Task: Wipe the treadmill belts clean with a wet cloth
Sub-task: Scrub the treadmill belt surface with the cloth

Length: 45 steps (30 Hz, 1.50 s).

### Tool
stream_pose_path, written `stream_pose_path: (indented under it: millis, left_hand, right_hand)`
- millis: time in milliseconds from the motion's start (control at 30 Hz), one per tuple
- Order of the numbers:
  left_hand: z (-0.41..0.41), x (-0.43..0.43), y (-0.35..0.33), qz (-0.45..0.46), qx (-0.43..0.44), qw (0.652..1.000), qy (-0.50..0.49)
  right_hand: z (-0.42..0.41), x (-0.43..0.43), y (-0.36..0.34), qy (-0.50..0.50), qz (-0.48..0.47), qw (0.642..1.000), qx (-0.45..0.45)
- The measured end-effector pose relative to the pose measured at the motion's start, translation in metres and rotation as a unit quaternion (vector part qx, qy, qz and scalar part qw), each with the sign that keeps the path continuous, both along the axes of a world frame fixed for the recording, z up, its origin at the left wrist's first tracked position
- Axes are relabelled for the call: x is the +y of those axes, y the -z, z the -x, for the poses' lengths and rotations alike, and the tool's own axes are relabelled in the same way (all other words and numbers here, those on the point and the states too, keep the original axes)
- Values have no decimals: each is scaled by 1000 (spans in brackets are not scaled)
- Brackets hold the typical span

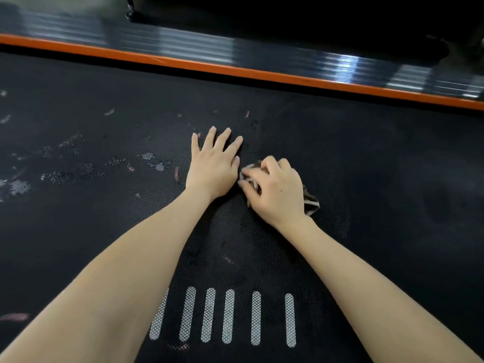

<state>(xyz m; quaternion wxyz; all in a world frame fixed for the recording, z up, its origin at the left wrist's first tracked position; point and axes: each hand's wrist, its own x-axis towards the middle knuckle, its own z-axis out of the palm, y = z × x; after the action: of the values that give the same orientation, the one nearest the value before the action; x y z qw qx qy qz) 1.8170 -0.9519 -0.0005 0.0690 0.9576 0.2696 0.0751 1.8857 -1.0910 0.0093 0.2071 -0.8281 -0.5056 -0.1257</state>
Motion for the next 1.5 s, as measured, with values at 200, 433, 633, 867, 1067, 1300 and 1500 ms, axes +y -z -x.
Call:
stream_pose_path:
  millis: [200,433,633,867,1067,1300,1500]
  left_hand:
    - [0,0,-2,7,11,1000,1]
    - [2,0,-1,-14,4,1000,9]
    - [0,1,-1,4,7,1000,6]
    - [68,-16,-27,38,-110,993,4]
    - [186,-25,-25,-35,8,999,-14]
    - [212,-11,-5,-3,41,999,12]
    - [216,-9,0,6,6,1000,17]
  right_hand:
    - [4,4,-4,67,-8,998,10]
    - [60,-96,-13,-146,54,987,31]
    - [-9,-21,1,77,-11,997,10]
    - [-9,-22,1,74,-13,997,20]
    - [14,-25,-7,152,-12,987,41]
    - [124,-87,-10,-32,61,997,17]
    - [103,-205,-20,108,108,988,7]
